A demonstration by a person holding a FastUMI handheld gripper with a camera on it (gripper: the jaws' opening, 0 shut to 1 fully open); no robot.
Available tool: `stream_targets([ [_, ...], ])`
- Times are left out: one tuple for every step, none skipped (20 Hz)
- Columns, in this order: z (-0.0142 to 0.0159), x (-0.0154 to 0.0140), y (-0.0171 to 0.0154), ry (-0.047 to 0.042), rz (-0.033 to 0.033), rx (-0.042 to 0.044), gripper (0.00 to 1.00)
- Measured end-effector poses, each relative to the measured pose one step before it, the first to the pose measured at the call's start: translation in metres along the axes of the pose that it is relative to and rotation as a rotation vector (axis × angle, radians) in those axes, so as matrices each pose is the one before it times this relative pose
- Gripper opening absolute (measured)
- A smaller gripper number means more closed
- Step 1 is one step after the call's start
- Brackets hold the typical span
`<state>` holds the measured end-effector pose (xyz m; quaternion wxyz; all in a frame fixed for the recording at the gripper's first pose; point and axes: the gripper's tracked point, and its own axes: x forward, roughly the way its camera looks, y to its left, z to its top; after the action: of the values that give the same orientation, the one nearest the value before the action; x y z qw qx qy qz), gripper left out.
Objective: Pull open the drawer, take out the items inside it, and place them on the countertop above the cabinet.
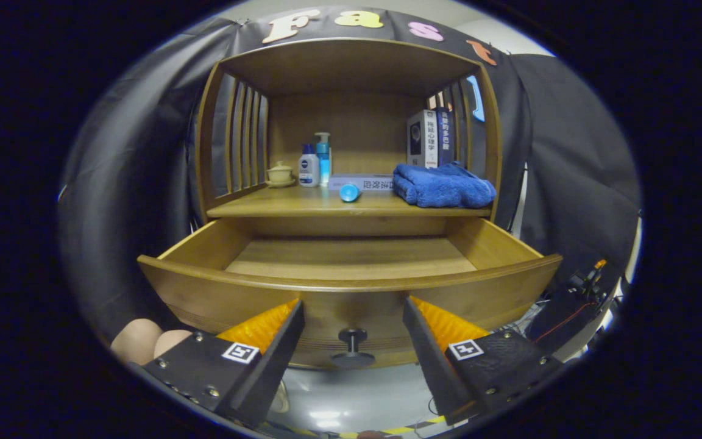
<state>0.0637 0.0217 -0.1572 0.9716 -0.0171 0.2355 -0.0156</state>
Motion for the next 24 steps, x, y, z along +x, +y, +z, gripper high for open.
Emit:
stream_targets([
  [-0.00291,0.00270,-0.00202,0.00097,-0.00172,-0.00523,0.97],
  [-0.00063,-0.00043,-0.00002,-0.00320,0.00038,0.00201,0.97],
  [0.00058,0.00027,0.00028,-0.00219,0.00165,0.00637,0.97],
  [-0.00065,0.00024,0.00106,-0.00059,0.00102,0.00523,0.97],
  [-0.00034,-0.00019,-0.00087,-0.00070,0.00141,0.00315,0.97],
  [0.00015,-0.00014,-0.00029,-0.00102,0.00061,0.00018,0.97],
  [-0.00019,0.00053,0.00030,-0.00107,0.00007,-0.00169,0.97],
  [0.00041,-0.00011,0.00022,0.00135,0.00052,-0.00091,0.97],
  [0.00035,0.00049,-0.00071,-0.00288,0.00084,0.00095,0.97],
  [0.00146,0.00146,0.00051,-0.00183,0.00101,-0.00148,0.97],
  [0.00239,-0.00007,-0.00061,-0.00613,0.00049,-0.00169,0.97],
  [0.00304,0.00054,0.00024,-0.00744,0.00049,0.00105,0.97],
  [0.00410,0.00202,0.00009,-0.01162,-0.00036,0.00185,0.97],
  [-0.00488,0.00294,-0.00123,0.02496,0.00461,-0.00729,0.97],
  [0.00383,0.00396,-0.00027,-0.01891,0.00559,0.00680,0.97],
  [-0.00119,0.00060,0.00011,0.01082,0.00943,0.00455,0.98],
  [0.00064,0.00224,-0.00205,0.00267,0.00563,0.00458,0.98],
  [0.00166,0.00335,-0.00085,-0.00443,0.00357,-0.00124,0.98],
  [-0.00016,0.00088,-0.00160,0.00380,0.00091,-0.00383,0.98],
  [0.00127,0.00324,-0.00060,-0.00159,0.00237,-0.00160,0.98],
  [0.00081,0.00143,-0.00022,0.00058,0.00235,0.00240,0.98],
  [0.00130,0.00178,-0.00003,-0.00028,0.00128,0.00192,0.98],
  [-0.00113,0.00403,0.00065,0.00060,0.00046,-0.00028,0.98],
  [0.00149,0.00292,0.00006,-0.00117,-0.00042,-0.00184,0.98],
])
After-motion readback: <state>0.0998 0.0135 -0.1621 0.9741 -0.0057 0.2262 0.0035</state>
